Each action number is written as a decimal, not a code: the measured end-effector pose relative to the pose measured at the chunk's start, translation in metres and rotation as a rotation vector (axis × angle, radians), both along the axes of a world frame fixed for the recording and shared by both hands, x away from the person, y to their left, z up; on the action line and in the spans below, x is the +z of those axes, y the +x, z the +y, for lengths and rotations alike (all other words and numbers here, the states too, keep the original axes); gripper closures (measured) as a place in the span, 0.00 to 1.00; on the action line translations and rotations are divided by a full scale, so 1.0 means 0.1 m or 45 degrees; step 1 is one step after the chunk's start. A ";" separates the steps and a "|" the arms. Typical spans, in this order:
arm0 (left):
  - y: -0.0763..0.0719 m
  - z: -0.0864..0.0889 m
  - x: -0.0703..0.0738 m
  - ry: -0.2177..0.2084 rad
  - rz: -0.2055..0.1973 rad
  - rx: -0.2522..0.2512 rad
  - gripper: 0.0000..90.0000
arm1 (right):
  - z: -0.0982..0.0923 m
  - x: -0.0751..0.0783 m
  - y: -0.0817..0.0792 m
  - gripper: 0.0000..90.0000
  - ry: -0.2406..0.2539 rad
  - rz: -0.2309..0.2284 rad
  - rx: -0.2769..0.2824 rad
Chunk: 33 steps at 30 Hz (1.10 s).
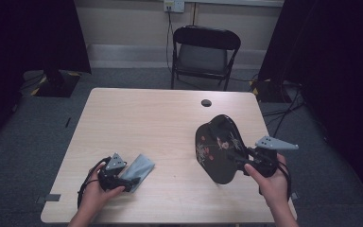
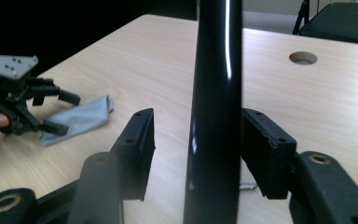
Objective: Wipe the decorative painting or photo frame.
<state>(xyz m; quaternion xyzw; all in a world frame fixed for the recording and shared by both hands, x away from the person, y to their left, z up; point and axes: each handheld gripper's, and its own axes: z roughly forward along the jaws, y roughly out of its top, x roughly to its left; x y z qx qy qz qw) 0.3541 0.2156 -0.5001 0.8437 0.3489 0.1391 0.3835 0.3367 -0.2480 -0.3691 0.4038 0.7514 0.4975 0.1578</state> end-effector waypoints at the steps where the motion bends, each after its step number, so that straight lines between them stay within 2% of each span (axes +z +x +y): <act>1: 0.00 0.00 0.00 0.002 -0.001 0.000 0.17 | 0.00 -0.04 -0.02 0.51 -0.009 -0.002 0.007; 7: 0.00 0.00 0.00 0.000 0.000 -0.001 0.17 | -0.03 -0.24 -0.10 0.50 -0.034 -0.007 0.029; 11: 0.00 0.00 0.00 0.000 0.002 -0.001 0.17 | -0.07 -0.39 -0.16 0.52 -0.026 -0.012 0.021; 16: 0.01 0.00 0.00 -0.002 0.001 -0.001 0.17 | -0.11 -0.55 -0.19 0.54 -0.018 0.015 0.020; 20: 0.01 0.00 0.00 -0.001 0.001 -0.001 0.17 | -0.12 -0.65 -0.21 0.56 -0.039 0.035 0.027; 22: 0.01 0.00 0.00 -0.001 0.001 -0.001 0.17 | -0.11 -0.70 -0.23 0.58 -0.069 0.042 0.041; 27: 0.01 0.00 0.00 0.000 0.003 -0.003 0.17 | -0.12 -0.75 -0.27 0.63 -0.097 0.038 0.047; 33: 0.01 0.00 0.00 0.001 0.002 -0.008 0.16 | -0.17 -0.78 -0.27 0.70 -0.051 0.031 0.045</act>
